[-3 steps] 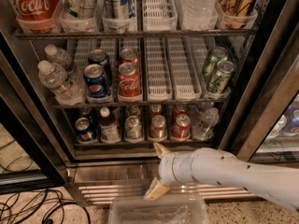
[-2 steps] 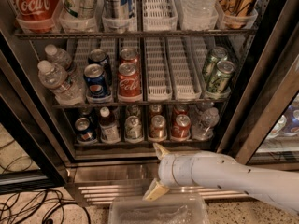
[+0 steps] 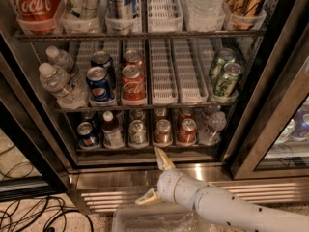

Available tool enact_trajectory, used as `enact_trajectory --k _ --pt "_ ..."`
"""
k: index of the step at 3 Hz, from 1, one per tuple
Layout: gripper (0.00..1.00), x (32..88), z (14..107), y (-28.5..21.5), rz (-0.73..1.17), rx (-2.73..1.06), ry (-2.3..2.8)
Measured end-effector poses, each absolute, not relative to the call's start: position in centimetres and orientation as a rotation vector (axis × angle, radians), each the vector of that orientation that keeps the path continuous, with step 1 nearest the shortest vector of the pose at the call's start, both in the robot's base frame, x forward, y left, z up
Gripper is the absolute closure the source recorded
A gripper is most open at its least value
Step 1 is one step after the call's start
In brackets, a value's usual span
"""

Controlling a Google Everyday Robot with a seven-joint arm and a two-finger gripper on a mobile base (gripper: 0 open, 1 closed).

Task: Pick 7up can from bottom shelf of fridge

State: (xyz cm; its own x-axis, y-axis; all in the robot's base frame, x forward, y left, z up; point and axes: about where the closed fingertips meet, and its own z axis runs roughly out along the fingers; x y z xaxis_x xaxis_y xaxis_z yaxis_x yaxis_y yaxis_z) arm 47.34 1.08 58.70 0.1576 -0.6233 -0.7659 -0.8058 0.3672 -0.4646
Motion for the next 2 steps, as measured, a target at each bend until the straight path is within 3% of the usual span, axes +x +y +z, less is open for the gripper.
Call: enact_trajectory --k 2 --pt "0.00 50.8 61.1 1.2 0.171 -0.996 1.427"
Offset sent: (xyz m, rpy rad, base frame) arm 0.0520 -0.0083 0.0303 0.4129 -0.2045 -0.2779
